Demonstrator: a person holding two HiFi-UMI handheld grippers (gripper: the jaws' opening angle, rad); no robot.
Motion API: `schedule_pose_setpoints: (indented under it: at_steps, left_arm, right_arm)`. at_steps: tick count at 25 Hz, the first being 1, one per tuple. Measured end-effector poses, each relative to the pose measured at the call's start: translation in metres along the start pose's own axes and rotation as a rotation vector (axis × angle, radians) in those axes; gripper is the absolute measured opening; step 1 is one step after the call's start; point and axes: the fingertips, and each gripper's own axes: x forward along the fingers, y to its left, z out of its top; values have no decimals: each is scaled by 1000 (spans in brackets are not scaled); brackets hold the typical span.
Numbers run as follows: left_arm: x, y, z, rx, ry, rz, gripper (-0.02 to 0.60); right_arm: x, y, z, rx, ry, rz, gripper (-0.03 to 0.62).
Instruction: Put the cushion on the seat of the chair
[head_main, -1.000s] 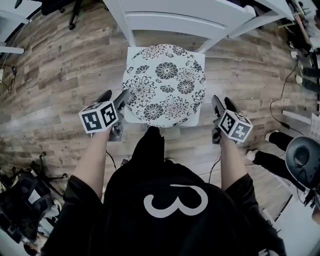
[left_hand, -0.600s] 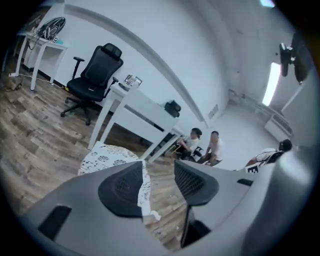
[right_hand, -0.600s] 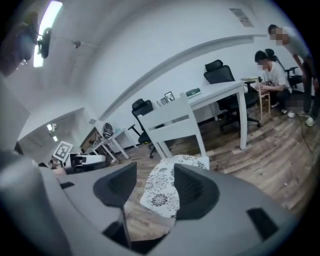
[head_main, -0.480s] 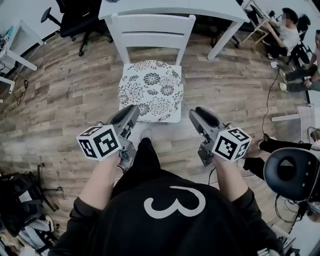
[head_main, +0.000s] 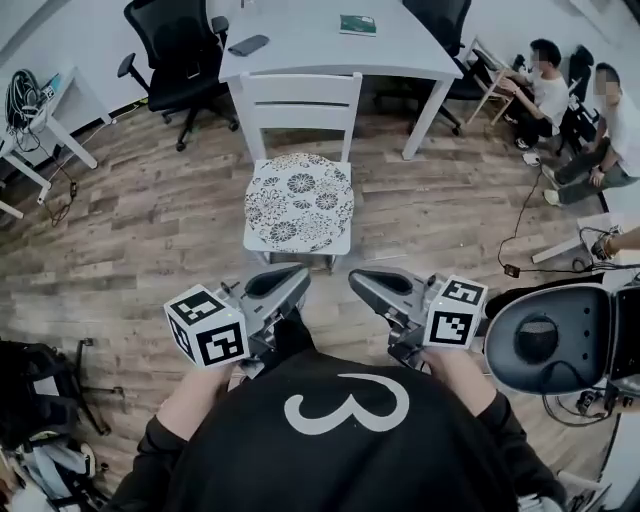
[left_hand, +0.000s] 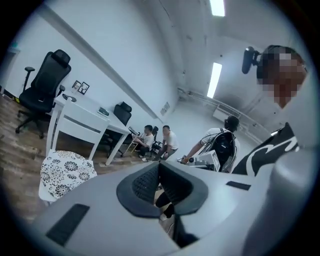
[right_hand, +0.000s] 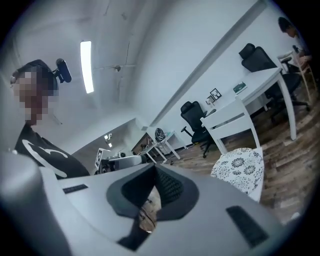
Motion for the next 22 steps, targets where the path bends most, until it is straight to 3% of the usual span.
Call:
schedule_pose_setpoints:
  at_steps: [6, 12, 22]
  left_arm:
    - [-16, -32, -4, 32, -11, 23, 14]
    - [-21, -35, 4, 11, -31, 42, 14]
    - [-28, -60, -21, 11, -29, 29, 14]
  right_arm:
    - [-21, 29, 1, -49, -14, 21, 8]
    - [-23, 27, 6, -63, -33, 33, 8]
    - [-42, 43, -16, -57, -54, 25, 8]
